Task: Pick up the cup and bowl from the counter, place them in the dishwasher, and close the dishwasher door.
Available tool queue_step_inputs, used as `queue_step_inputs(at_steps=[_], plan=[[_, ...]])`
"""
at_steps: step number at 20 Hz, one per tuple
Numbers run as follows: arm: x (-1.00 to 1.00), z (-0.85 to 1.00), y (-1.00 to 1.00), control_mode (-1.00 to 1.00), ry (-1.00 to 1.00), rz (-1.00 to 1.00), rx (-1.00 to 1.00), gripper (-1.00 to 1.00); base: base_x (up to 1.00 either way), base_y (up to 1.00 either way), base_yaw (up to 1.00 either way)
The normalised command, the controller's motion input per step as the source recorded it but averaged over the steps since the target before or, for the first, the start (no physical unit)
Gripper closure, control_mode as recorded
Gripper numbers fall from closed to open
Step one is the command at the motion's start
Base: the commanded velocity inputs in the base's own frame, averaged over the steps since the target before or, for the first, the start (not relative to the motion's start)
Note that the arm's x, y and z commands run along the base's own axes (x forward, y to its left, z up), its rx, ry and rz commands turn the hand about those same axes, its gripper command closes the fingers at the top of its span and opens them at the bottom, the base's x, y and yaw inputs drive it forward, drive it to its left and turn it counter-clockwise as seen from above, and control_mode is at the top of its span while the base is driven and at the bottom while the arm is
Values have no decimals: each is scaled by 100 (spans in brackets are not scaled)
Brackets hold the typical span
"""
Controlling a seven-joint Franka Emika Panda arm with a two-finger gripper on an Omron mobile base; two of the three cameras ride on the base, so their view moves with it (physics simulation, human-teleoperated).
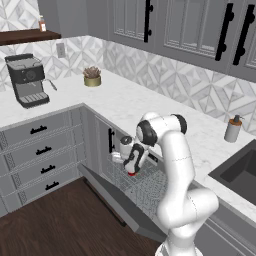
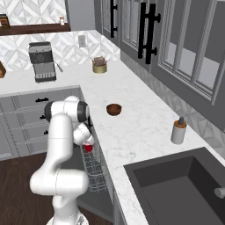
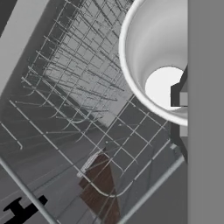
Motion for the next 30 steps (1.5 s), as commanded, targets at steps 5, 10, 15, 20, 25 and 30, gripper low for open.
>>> queue_step_inputs(at_steps=[5,10,15,20,25,30], plan=[[26,-54,5,-100,-7,3,5,100,0,0,0],[18,-48,5,-100,-1,5,2,100,0,0,0],[0,-17,8,-100,0,4,0,100,0,0,0],[-10,0,44,-100,12,0,0,100,0,0,0],[-2,20,28,-100,4,0,0,-100,0,0,0],[-14,63,2,-100,0,2,0,-100,0,0,0]])
